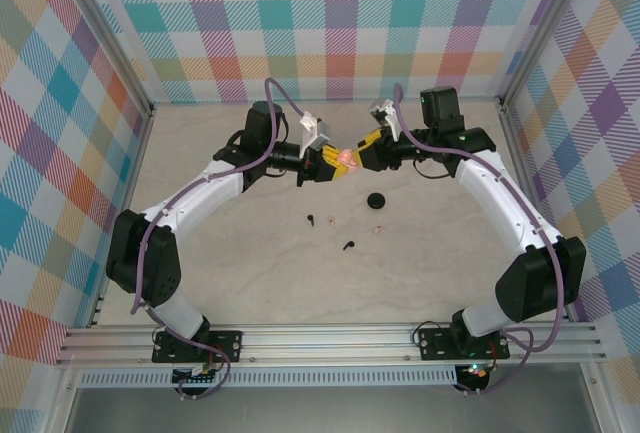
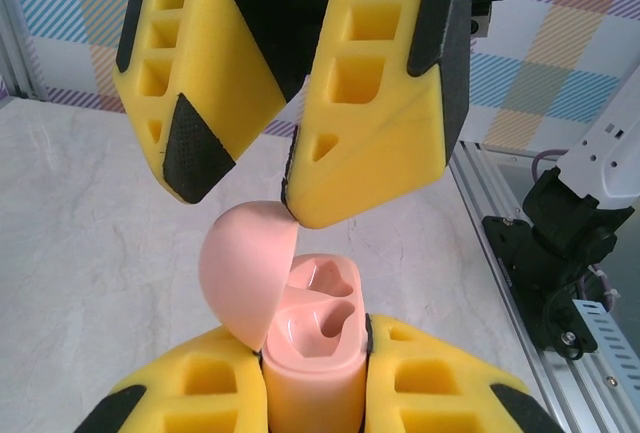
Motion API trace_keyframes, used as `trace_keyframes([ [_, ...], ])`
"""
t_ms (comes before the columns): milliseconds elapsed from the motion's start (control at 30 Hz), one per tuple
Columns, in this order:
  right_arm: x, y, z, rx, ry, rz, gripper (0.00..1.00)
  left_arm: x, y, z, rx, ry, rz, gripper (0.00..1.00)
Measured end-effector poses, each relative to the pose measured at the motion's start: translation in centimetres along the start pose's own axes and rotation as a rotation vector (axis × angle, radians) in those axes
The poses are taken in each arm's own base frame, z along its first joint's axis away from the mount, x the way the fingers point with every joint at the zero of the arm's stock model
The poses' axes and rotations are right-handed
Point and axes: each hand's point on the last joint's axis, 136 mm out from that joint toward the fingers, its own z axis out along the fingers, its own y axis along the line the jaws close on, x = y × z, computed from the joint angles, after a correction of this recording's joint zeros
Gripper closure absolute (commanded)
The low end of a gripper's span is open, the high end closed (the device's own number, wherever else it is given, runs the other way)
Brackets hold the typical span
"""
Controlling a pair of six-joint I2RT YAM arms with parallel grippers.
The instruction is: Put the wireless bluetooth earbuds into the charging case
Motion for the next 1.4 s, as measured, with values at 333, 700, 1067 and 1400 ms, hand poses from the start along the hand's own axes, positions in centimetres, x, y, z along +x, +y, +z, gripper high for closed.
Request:
trace_keyframes([
  [333,0.1,-0.2,0.0,0.011,0.004,0.001,0.53,0.0,0.1,0.2,-0.002,-0.031,-0.002,0.92],
  [700,0.6,-1.6,0.4,0.066,0.027,0.039,0.51,0.5,-0.1,0.3,0.005,-0.036,-0.032,0.92],
  [1067,0.3,-2.0,0.4,0.083,0.026,0.055,0.46,0.2,0.5,0.3,-0.023,-0.045,-0.068,0.92],
  [1400,0.7,-2.1,0.3,0.087,0.039,0.06,0.43,-0.9,1.1,0.3,-0.051,-0.081,-0.077,0.91],
])
